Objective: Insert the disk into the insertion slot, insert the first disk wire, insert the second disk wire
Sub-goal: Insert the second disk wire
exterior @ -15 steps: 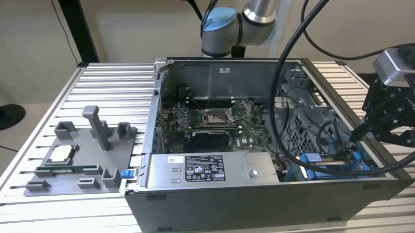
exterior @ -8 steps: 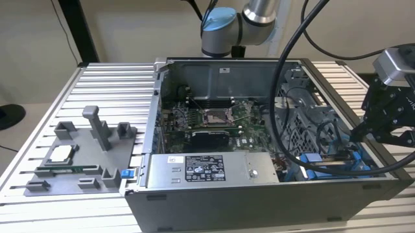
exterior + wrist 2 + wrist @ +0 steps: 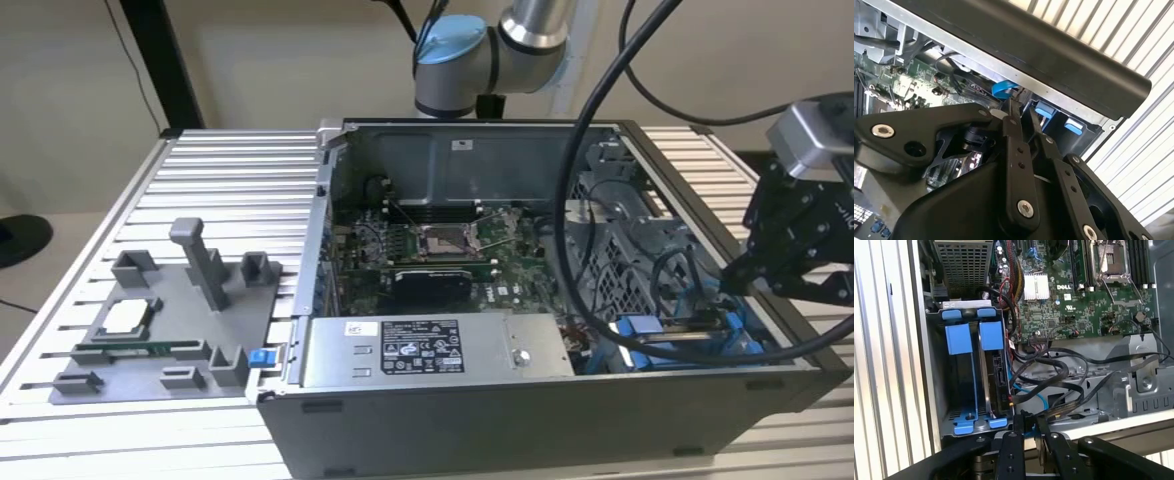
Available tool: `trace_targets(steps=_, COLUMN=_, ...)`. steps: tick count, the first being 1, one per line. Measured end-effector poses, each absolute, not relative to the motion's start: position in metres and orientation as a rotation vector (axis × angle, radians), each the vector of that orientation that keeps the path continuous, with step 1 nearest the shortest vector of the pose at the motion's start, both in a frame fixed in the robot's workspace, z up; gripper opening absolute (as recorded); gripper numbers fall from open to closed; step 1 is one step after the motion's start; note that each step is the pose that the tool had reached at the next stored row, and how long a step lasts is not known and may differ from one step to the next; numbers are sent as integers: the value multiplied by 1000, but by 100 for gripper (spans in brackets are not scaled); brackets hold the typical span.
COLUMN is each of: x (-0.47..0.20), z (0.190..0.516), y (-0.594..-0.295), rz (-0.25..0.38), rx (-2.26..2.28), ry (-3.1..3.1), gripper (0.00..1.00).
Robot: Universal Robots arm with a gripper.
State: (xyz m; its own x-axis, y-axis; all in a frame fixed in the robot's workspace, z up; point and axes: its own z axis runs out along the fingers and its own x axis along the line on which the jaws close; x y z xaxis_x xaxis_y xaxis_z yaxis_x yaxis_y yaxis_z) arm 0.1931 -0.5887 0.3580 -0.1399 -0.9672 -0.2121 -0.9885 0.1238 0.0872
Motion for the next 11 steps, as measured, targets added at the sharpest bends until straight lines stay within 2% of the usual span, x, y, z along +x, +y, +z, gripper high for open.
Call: trace_targets(steps=11, x=193, z=352, y=-589, rz=306, rx=-1993, ry=2282, gripper=100)
